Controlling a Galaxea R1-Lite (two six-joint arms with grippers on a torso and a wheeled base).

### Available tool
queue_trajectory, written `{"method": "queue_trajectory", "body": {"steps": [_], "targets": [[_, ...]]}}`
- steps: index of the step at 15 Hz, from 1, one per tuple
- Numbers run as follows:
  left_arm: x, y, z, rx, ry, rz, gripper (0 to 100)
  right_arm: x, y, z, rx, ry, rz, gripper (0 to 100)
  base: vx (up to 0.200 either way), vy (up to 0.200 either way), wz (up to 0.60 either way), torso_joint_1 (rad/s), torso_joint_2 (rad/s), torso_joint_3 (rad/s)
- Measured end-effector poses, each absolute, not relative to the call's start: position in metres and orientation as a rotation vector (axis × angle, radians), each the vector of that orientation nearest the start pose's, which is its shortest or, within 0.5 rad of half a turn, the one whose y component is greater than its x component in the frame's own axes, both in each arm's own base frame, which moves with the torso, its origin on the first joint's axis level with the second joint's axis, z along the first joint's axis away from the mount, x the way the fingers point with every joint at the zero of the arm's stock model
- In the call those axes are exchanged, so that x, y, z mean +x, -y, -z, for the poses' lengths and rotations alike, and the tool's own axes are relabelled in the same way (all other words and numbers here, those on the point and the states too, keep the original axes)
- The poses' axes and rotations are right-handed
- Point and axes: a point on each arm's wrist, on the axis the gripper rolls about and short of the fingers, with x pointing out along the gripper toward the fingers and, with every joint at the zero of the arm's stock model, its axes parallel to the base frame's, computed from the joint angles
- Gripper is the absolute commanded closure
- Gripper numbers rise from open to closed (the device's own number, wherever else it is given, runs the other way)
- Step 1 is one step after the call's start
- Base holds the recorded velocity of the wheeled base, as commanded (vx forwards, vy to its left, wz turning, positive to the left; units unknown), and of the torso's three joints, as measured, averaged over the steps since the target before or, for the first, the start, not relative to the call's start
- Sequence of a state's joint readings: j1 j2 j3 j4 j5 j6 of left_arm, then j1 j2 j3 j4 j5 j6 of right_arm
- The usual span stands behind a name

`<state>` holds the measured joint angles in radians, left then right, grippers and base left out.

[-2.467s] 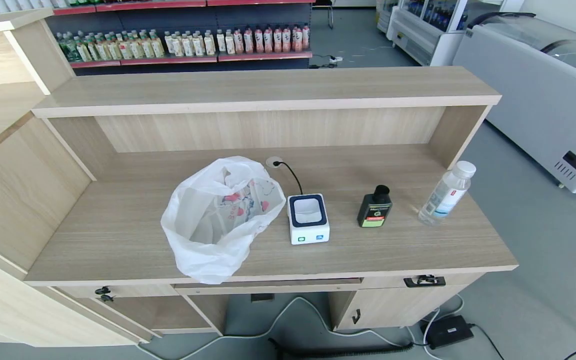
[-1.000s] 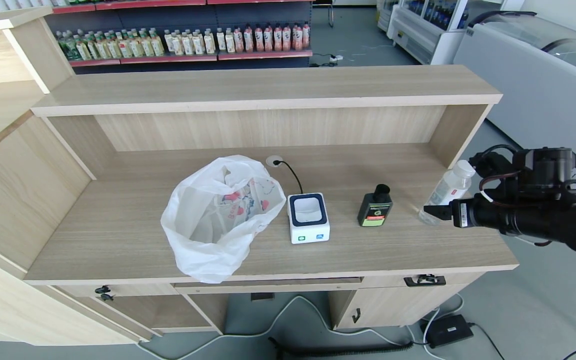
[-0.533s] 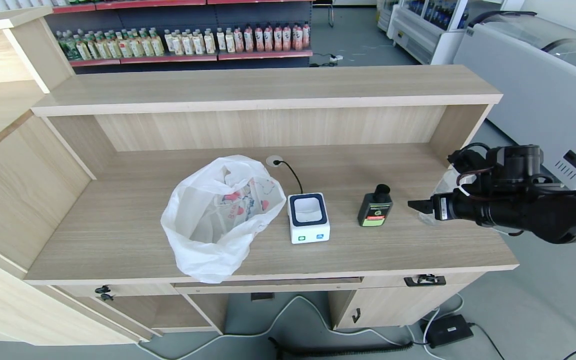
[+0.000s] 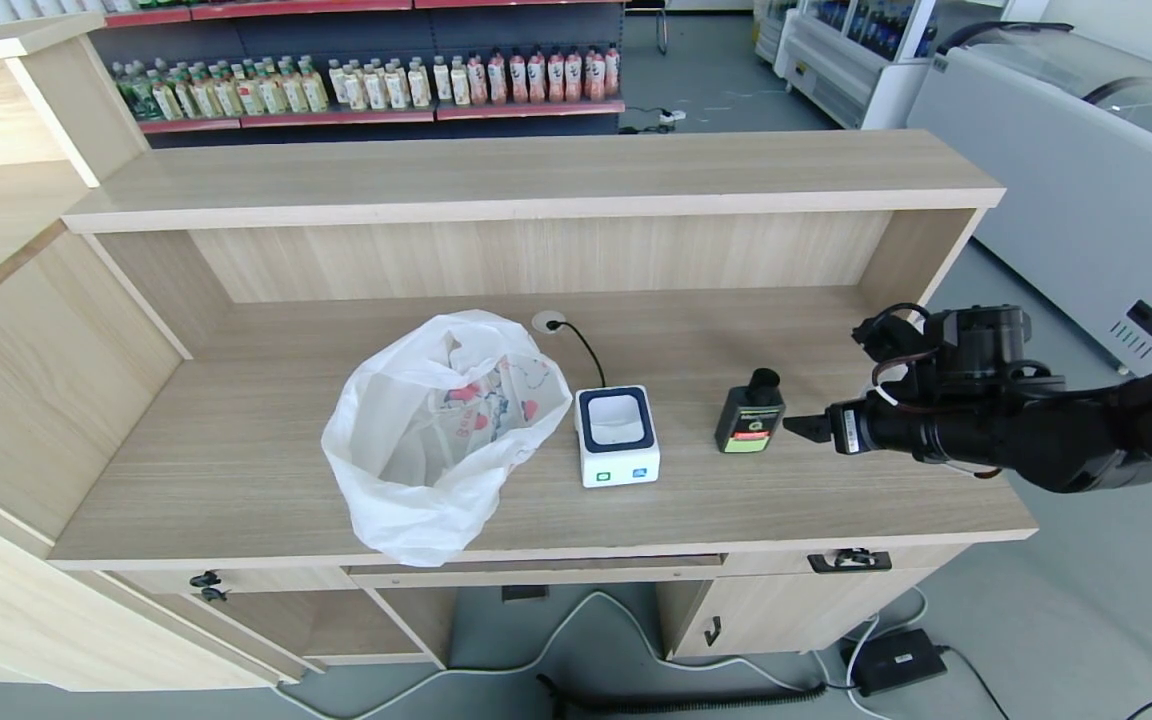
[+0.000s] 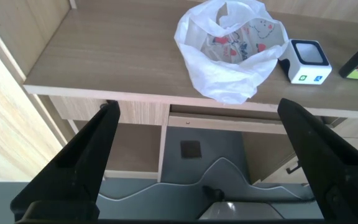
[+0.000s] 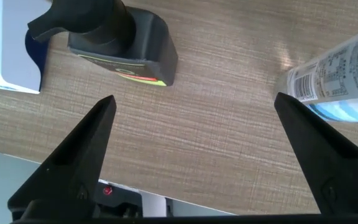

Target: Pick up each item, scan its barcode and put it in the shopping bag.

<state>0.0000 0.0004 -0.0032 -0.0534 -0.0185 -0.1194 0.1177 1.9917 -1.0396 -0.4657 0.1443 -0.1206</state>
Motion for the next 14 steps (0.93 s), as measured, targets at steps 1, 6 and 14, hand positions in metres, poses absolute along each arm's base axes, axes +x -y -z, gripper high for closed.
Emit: {"method": "queue_trajectory", "body": {"steps": [1, 6, 14], "targets": [[-0.023, 0.000, -0.082, -0.119, 0.055, 0.022, 0, 0.375, -0.048, -0.126, -0.121, -0.470, -0.288, 0, 0.000, 0.000, 0.00, 0.000, 0.00, 0.000], [-0.023, 0.000, -0.082, -0.119, 0.055, 0.022, 0, 0.392, -0.054, -0.125, -0.134, -0.447, -0.304, 0, 0.000, 0.000, 0.00, 0.000, 0.00, 0.000], [-0.023, 0.000, -0.082, -0.119, 0.055, 0.022, 0, 0.408, -0.085, -0.117, -0.150, -0.431, -0.369, 0, 0.000, 0.000, 0.00, 0.000, 0.00, 0.000]]}}
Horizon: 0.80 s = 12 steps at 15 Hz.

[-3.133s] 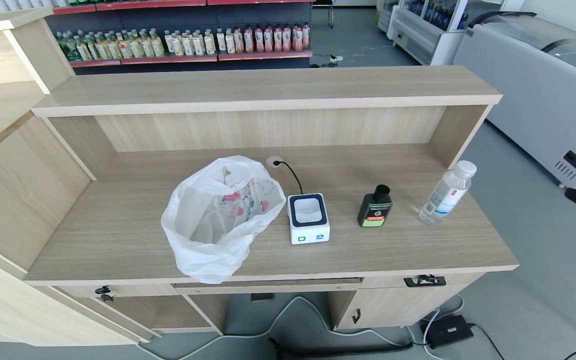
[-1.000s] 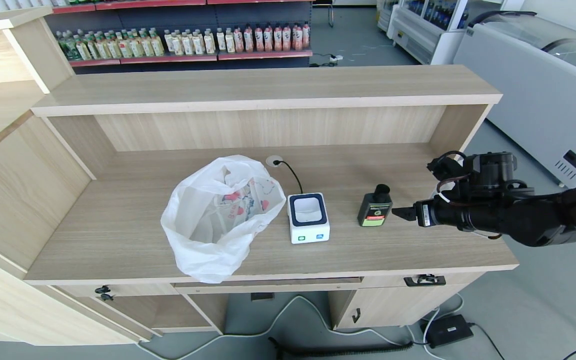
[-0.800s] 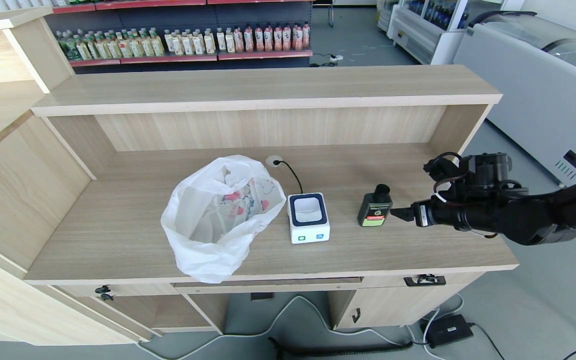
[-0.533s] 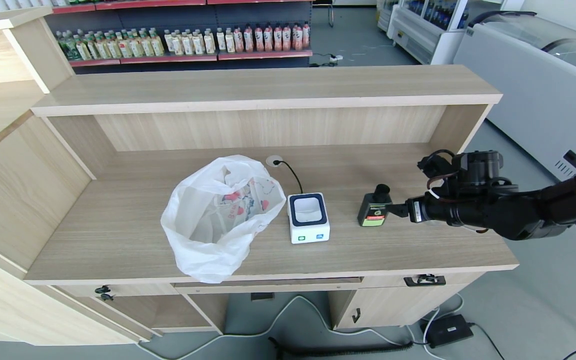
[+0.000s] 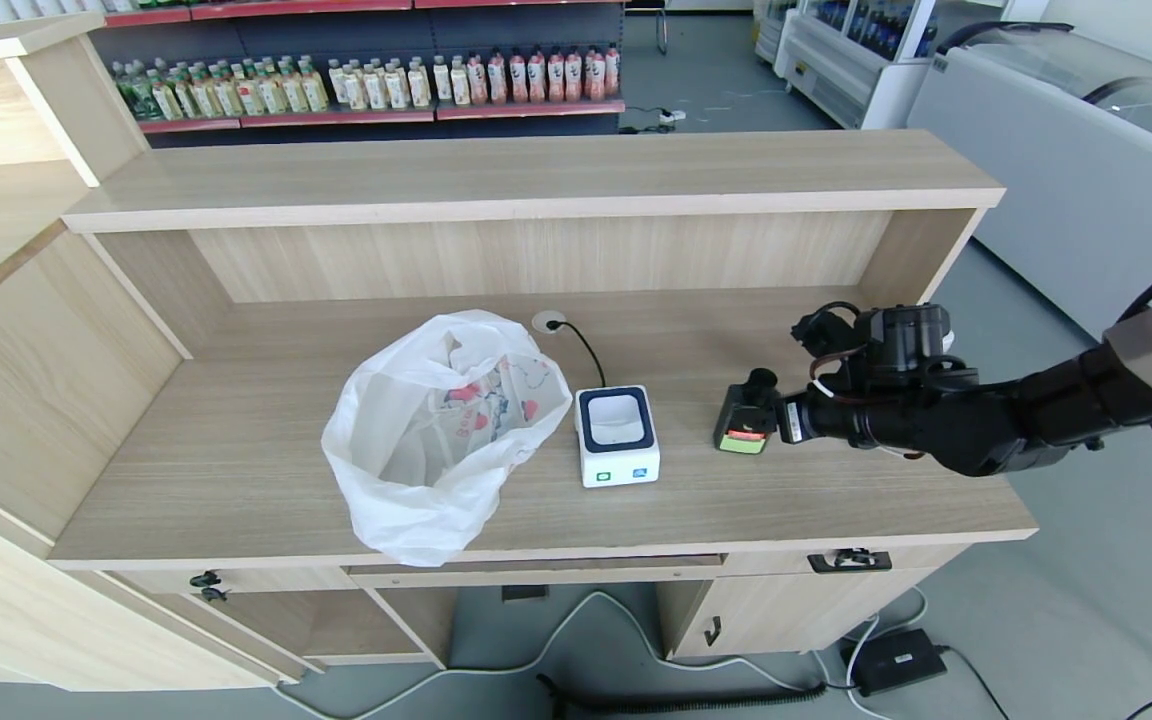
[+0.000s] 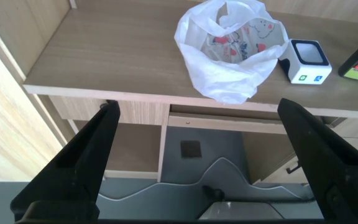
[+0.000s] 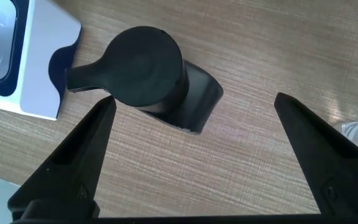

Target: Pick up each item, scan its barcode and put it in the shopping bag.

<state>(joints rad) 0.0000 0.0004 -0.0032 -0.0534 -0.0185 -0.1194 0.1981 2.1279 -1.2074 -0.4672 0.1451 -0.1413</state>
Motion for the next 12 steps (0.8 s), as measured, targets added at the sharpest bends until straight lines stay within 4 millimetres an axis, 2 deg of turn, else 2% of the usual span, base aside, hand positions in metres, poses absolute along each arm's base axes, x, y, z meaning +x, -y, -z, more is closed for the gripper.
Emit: {"method": "queue_trajectory", "body": {"steps": [5, 12], "targets": [[-0.023, 0.000, -0.082, -0.119, 0.055, 0.022, 0, 0.410, -0.087, -0.111, -0.168, -0.441, -0.352, 0, 0.000, 0.000, 0.00, 0.000, 0.00, 0.000], [-0.023, 0.000, -0.082, -0.119, 0.055, 0.022, 0, 0.425, -0.092, -0.106, -0.178, -0.388, -0.386, 0, 0.000, 0.000, 0.00, 0.000, 0.00, 0.000]]}}
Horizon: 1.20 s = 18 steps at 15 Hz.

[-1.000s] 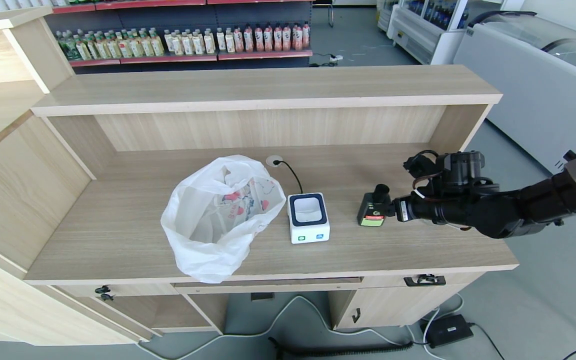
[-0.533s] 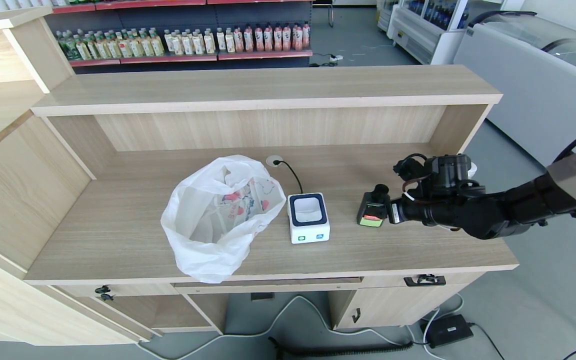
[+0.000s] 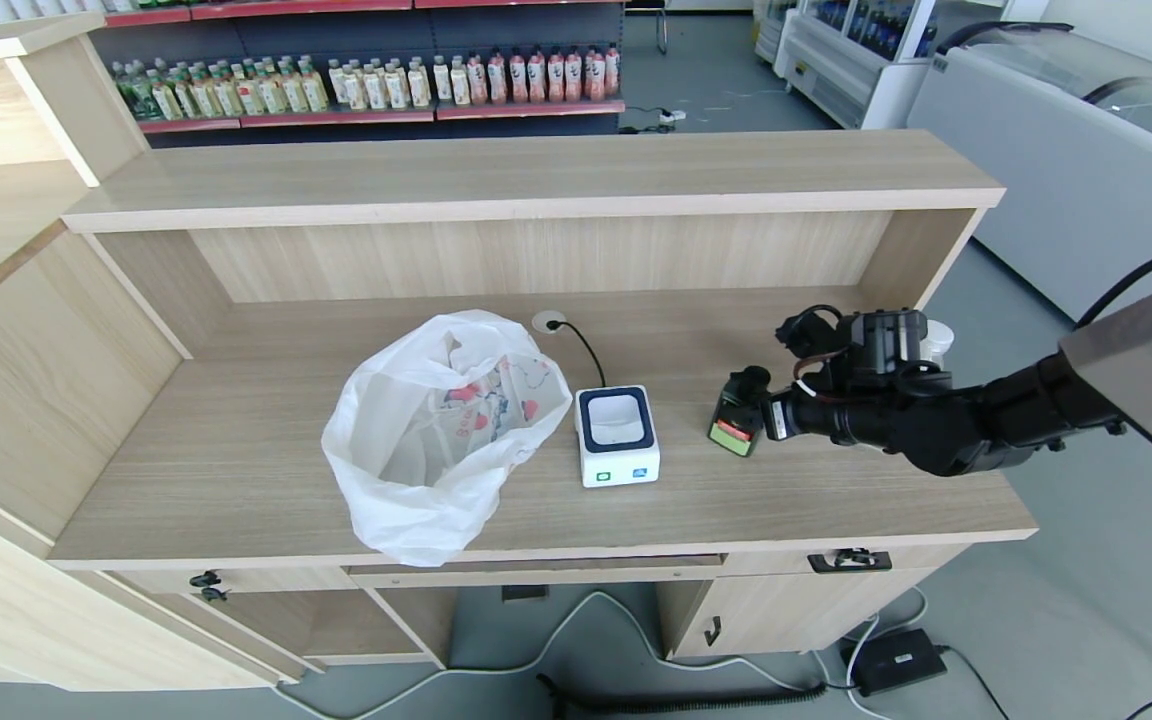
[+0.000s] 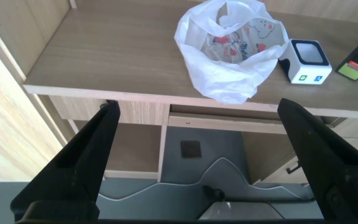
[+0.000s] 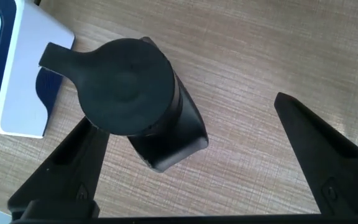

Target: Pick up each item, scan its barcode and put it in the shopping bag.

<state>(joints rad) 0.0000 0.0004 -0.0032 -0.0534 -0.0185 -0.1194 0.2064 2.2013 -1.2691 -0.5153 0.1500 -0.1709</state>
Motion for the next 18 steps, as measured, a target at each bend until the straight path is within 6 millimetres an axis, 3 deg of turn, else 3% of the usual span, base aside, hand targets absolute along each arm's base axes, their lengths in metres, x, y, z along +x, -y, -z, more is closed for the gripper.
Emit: {"method": "queue_trajectory", "body": {"steps": [2, 3, 11, 15, 18], "targets": [[-0.023, 0.000, -0.082, -0.119, 0.055, 0.022, 0, 0.426, -0.095, -0.103, -0.173, -0.373, -0.424, 0, 0.000, 0.000, 0.00, 0.000, 0.00, 0.000], [-0.023, 0.000, -0.082, -0.119, 0.055, 0.022, 0, 0.428, -0.095, -0.102, -0.172, -0.358, -0.428, 100, 0.000, 0.000, 0.00, 0.000, 0.00, 0.000], [-0.023, 0.000, -0.082, -0.119, 0.055, 0.022, 0, 0.432, -0.097, -0.091, -0.221, -0.337, -0.432, 100, 0.000, 0.000, 0.00, 0.000, 0.00, 0.000], [-0.023, 0.000, -0.082, -0.119, 0.055, 0.022, 0, 0.420, -0.090, -0.116, -0.239, -0.271, -0.419, 100, 0.000, 0.000, 0.00, 0.000, 0.00, 0.000], [-0.023, 0.000, -0.082, -0.119, 0.055, 0.022, 0, 0.388, -0.070, -0.137, -0.283, -0.263, -0.395, 100, 0.000, 0.000, 0.00, 0.000, 0.00, 0.000]]}}
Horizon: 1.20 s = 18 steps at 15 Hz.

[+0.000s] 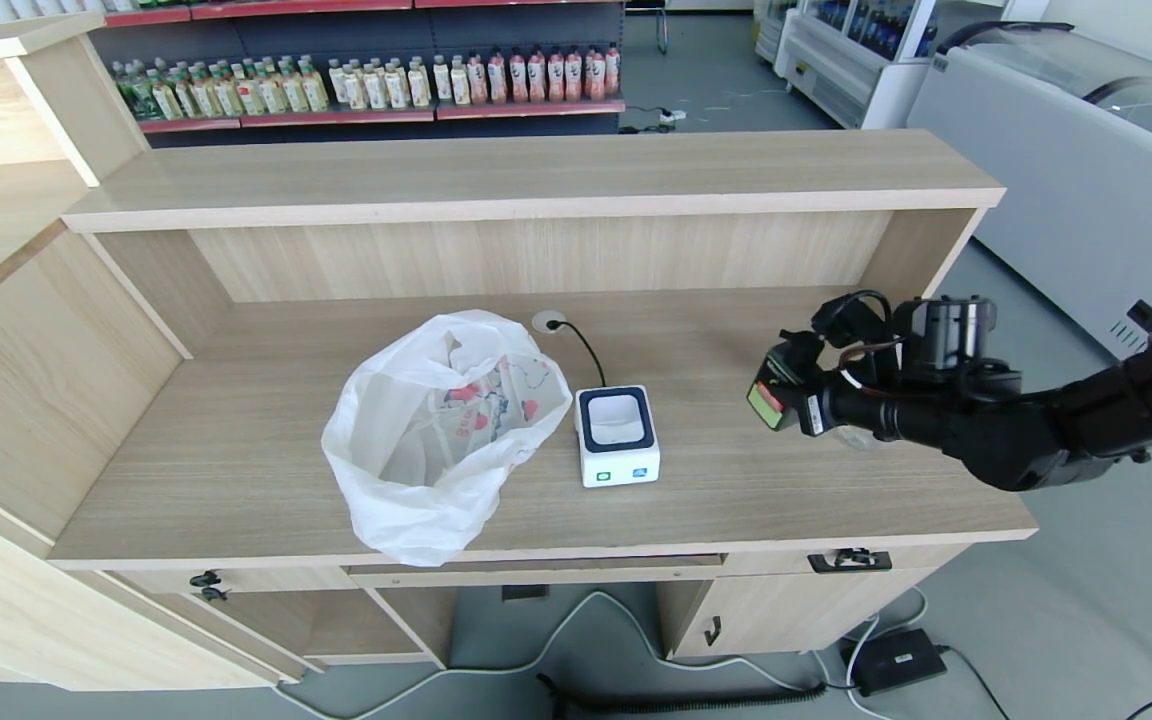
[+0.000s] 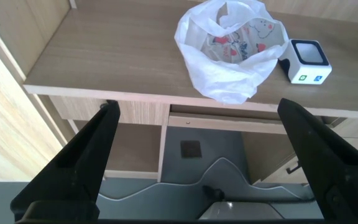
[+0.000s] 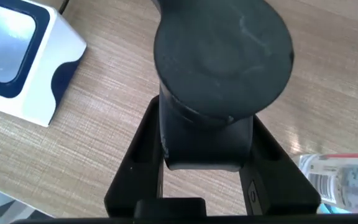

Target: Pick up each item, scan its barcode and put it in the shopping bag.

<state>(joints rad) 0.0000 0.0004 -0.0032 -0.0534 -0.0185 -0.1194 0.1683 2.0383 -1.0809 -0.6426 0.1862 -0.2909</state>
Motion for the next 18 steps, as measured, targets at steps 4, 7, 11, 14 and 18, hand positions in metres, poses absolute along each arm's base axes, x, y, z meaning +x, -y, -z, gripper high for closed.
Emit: {"method": "queue_trajectory", "body": {"steps": [4, 7, 11, 14, 18], "targets": [[-0.023, 0.000, -0.082, -0.119, 0.055, 0.021, 0, 0.320, -0.039, -0.175, -0.544, -0.184, -0.362, 100, 0.000, 0.000, 0.00, 0.000, 0.00, 0.000], [-0.023, 0.000, -0.082, -0.119, 0.055, 0.022, 0, 0.261, -0.004, -0.204, -0.903, -0.086, -0.258, 100, 0.000, 0.000, 0.00, 0.000, 0.00, 0.000], [-0.023, 0.000, -0.082, -0.119, 0.055, 0.021, 0, 0.195, -0.001, -0.228, -1.383, 0.165, -0.285, 100, 0.000, 0.000, 0.00, 0.000, 0.00, 0.000], [-0.023, 0.000, -0.082, -0.119, 0.055, 0.022, 0, 0.169, -0.034, -0.241, -1.821, 0.499, -0.328, 100, 0.000, 0.000, 0.00, 0.000, 0.00, 0.000], [-0.023, 0.000, -0.082, -0.119, 0.055, 0.021, 0, 0.137, -0.080, -0.259, -2.127, 1.035, -0.263, 100, 0.000, 0.000, 0.00, 0.000, 0.00, 0.000]]}}
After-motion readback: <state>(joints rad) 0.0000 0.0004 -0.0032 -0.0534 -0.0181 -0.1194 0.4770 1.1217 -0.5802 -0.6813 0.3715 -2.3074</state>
